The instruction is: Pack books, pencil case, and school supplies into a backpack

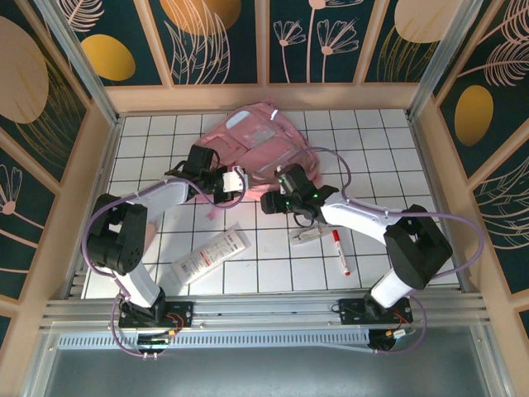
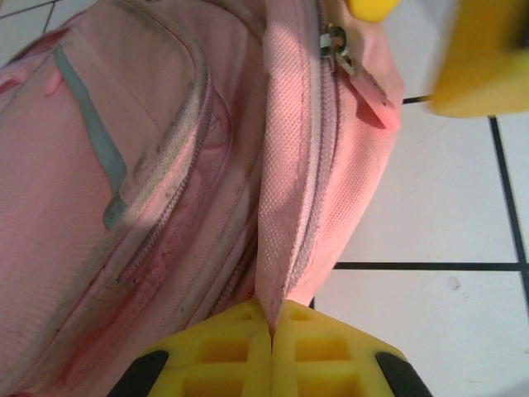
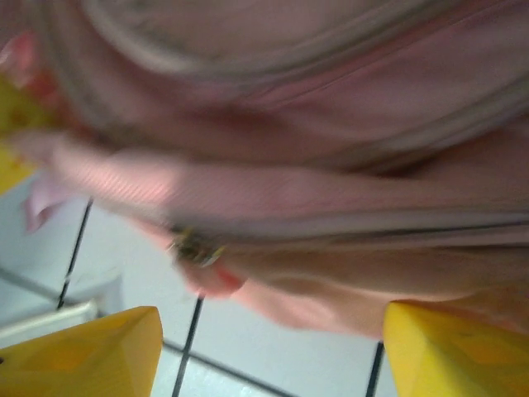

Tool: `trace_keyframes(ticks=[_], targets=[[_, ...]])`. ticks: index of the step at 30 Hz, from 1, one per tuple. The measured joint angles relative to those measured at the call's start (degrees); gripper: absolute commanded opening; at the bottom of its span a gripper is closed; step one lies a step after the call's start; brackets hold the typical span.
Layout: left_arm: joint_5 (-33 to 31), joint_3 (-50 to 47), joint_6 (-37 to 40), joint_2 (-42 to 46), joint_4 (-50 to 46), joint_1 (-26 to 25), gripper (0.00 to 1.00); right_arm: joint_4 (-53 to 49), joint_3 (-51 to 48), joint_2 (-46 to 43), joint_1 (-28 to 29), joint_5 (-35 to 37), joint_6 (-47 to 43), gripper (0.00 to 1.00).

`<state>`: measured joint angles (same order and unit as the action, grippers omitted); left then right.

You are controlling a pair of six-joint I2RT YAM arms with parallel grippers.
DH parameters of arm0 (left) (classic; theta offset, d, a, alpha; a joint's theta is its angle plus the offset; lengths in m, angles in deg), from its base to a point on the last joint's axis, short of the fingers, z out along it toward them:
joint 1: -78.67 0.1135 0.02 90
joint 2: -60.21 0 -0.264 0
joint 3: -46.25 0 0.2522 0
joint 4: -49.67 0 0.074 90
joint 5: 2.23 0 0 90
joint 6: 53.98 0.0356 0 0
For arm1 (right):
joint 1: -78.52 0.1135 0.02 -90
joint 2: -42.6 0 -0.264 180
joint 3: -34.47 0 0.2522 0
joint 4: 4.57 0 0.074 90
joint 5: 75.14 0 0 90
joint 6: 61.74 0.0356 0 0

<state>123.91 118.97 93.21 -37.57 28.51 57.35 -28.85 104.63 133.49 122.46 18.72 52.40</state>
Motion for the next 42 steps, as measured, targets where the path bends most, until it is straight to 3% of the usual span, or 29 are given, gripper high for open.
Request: trace_keyframes(ticks=[4,9,13,23,28,30,34,42], targets=[[1.1,0.3,-0.9,0.0,-1.6,0.1,0.00,-1.7,2.0,1.5,2.0,6.1,4.2,0.54],[1.2,0.4,-1.9,0.0,-1.9,0.1,0.00,-4.3,5.3,3.3,3.5,8.8,6.8,0.55],[1.2,0.4,-2.3,0.0,-1.9,0.1,0.00,-7.4,8.3,5.1,4.9,12.0,9.1,0.48],[1.4,0.4,-2.9,0.0,-2.3,0.1,0.00,-11.1,12.8,8.6,8.0,16.6,15.3,0.58],[1.4,0.4,-2.9,-0.1,-2.3,0.1,0.00,-11.9,13.9,9.6,8.5,18.1,16.9,0.43],[1.5,0.4,-2.9,-0.1,-2.3,0.1,0.00,-12.5,14.3,9.8,8.6,18.9,17.0,0.25],[1.6,0.4,-2.9,-0.1,-2.3,0.1,0.00,-13.8,15.2,10.2,8.4,19.7,16.1,0.03],[1.0,0.4,-2.1,-0.1,-2.3,0.0,0.00,-13.9,14.7,9.6,7.2,17.7,14.2,0.00]])
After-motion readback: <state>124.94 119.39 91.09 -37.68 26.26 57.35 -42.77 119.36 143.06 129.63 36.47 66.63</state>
